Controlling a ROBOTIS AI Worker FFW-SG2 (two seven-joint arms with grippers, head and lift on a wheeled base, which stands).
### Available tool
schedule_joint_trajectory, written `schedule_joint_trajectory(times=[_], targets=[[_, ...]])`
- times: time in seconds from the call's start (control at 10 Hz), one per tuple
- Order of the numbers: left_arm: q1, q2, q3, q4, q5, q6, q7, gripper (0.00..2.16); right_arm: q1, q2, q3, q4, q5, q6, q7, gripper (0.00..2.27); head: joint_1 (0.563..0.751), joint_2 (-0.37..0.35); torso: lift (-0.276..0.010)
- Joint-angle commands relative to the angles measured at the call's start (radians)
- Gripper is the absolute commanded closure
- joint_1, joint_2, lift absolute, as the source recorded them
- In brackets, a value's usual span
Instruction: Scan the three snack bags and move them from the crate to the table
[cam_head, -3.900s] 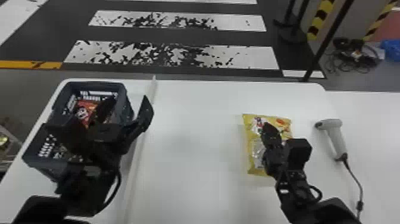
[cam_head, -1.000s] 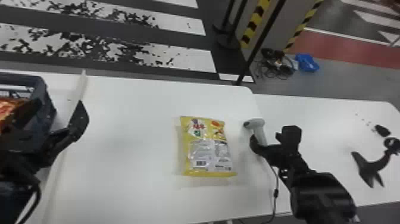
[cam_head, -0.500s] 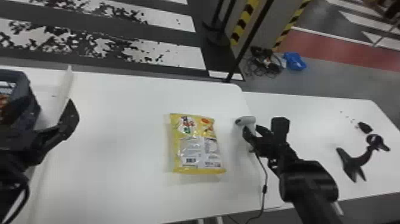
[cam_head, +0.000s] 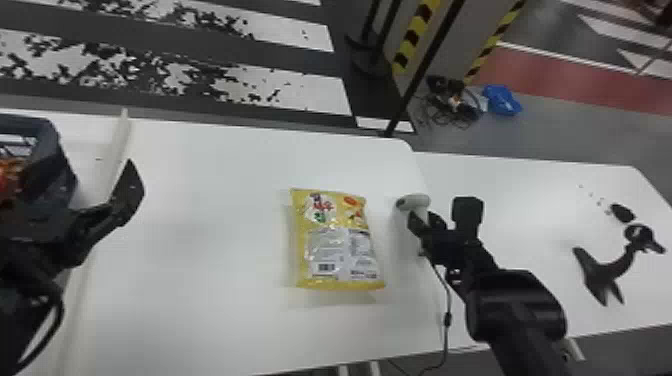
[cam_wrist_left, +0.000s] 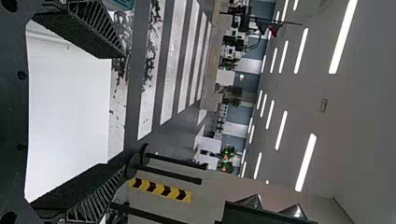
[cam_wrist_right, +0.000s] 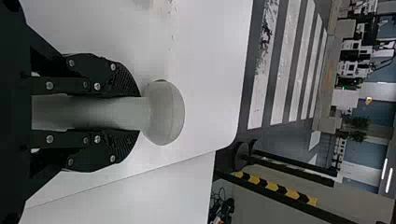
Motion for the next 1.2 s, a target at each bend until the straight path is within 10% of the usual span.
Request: schedule_joint_trajectory(times=[0.0,0.7,1.1], targets=[[-0.003,0.008,0.006,-0.005,0.000,0.000,0.001,0.03,0.108,0.022,-0.017,-0.206,-0.018,0.050,-0.042,2.24,0.695,-0.315,-0.062],[-0.027,0.025,-0.002,0.010,0.021,0.003,0.001,0.03,0.444,0.203,-0.071,-0.827,-0.110,0.308,-0.141,2.24,0.695,-0.228,-0.062],[-0.027,0.025,-0.002,0.026,0.031,-0.021,0.000,0.03,0.567,0.210,0.009,-0.966,-0.110,0.317,-0.141,2.24,0.695,-0.141,-0.062]])
